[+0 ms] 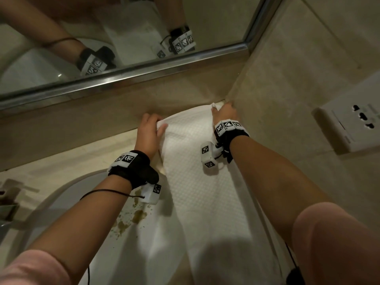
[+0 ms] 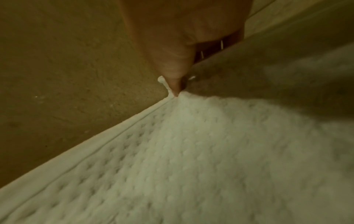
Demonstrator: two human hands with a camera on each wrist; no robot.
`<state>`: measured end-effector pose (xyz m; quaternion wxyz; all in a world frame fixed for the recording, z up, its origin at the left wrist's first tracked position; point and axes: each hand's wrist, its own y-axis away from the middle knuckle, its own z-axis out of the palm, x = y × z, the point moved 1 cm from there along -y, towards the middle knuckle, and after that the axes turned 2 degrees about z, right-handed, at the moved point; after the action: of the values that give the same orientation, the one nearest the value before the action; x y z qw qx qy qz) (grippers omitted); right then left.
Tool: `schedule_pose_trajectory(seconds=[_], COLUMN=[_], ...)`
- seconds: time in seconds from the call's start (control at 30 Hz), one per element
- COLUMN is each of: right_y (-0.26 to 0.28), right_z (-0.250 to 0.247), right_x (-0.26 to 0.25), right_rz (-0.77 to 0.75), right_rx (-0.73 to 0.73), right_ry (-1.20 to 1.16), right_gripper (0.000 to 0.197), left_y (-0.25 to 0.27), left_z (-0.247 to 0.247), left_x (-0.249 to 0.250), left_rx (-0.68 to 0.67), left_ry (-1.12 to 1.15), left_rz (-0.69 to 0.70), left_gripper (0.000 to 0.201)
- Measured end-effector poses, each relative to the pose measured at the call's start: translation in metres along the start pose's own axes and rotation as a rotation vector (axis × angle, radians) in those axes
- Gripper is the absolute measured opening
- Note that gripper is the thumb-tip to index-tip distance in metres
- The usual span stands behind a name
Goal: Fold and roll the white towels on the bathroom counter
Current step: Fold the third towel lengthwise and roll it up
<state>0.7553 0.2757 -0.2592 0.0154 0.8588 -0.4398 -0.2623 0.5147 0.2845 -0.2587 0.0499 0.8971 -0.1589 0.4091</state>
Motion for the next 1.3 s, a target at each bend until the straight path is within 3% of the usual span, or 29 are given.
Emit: schedule_pose_trajectory(seconds=[0.17, 0.3, 0.43, 0.53, 0.67, 0.8, 0.97, 1.3], right_y=[-0.002, -0.001, -0.009, -0.015, -0.017, -0.017, -0.018, -0.009], right_z=[-0.001, -0.001, -0.005, -0.006, -0.003, 0.004, 0.007, 0.010], right_x=[0.000, 0.003, 0.009, 0.008, 0.004, 0.004, 0.004, 0.003], right_rz=[0.014, -0.055, -0.109, -0.126, -0.111, -0.094, -0.071, -0.287], right_rx=[-0.046, 0.043, 0.037, -0.027, -0.045, -0.050, -0.025, 0.130], right_ry=[-0.070, -0.218, -0.184, -0.098, -0.052, -0.086, -0.157, 0.344], right_gripper=[0.042, 0.029, 0.020, 0.028, 0.033, 0.032, 0.031, 0.034], left_y=[0.000, 0.003, 0.010, 0.013, 0.005, -0.003, -0.001, 0.004], left_z=[0.001, 0.001, 0.003, -0.002, -0.002, 0.007, 0.018, 0.009], left_x=[0.004, 0.003, -0.007, -0.009, -0.007, -0.011, -0.008, -0.017], left_rx=[0.059, 0.106, -0.035, -0.079, 0.025, 0.176, 0.361, 0.349], left_ry=[0.080, 0.146, 0.366, 0.558, 0.691, 0.614, 0.523, 0.376], left_rz=[-0.141, -0.186, -0.282, -0.396, -0.541, -0.641, -0.663, -0.579], left_gripper=[0.028, 0.029, 0.029, 0.022, 0.032, 0.045, 0.037, 0.024])
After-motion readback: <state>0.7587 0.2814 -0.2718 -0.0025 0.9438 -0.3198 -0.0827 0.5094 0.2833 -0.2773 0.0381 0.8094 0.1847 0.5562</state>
